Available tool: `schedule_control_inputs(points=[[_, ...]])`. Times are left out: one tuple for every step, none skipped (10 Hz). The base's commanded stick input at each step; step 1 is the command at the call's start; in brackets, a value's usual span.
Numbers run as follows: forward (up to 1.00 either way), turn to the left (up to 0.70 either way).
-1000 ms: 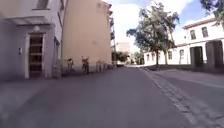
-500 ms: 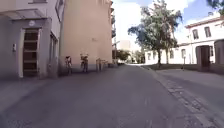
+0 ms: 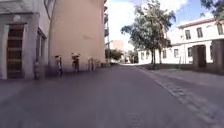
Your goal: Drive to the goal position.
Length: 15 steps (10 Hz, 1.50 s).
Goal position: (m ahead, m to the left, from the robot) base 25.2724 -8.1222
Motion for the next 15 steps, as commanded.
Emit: schedule_control_inputs(points=[[0.85,-0.34],[0.85,-0.34],[0.85,-0.34],[0.85,-0.34],[0.85,-0.34],[0.85,-0.34],[0.85,-0.32],[0.85,-0.14],[0.85,0.0],[0.85,0.0],[0.85,0.0],[0.85,0.0],[0.85,0.0],[0.85,0.0],[0.85,0.0]])
